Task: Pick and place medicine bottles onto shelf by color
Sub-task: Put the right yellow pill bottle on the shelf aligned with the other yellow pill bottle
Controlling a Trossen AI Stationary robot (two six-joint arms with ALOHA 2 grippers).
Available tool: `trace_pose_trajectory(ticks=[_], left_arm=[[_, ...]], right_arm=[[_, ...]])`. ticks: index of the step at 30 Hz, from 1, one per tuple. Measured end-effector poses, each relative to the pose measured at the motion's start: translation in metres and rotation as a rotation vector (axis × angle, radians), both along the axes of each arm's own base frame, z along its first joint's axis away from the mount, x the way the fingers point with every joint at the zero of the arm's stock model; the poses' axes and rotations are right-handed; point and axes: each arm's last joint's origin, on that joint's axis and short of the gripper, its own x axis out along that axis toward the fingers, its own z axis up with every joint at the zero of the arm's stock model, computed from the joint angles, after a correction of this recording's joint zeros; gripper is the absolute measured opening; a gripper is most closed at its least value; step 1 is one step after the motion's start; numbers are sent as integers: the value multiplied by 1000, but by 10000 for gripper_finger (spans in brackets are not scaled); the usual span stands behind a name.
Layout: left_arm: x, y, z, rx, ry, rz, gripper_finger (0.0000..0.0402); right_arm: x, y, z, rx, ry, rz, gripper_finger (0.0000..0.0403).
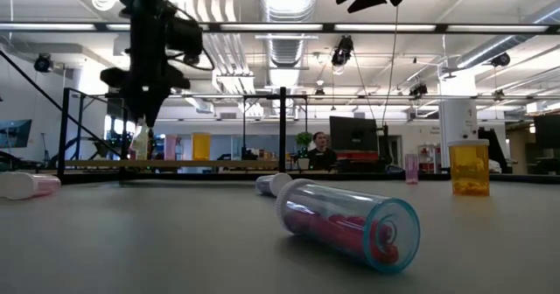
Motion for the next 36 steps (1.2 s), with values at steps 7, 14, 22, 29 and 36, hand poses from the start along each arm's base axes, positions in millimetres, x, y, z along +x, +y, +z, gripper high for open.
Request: trace_pose_trajectory(ticks=[7,14,22,29,36], left_arm=[[-4,11,-15,45,-60,74,107],[-8,17,-22,86,-87,199,107],[-7,15,-12,69,-76,-113,107],[-14,11,-6,-3,-35,-482,107],[-28,14,-10,-68,76,-719,107]], right_arm=[[0,0,0,8,-6,-4,233],[0,0,0,16,-12,-9,233],[0,0,0,8,-6,-4,233],[0,0,0,12,-9,-7,233],[0,0,0,35,-27,-19,233]])
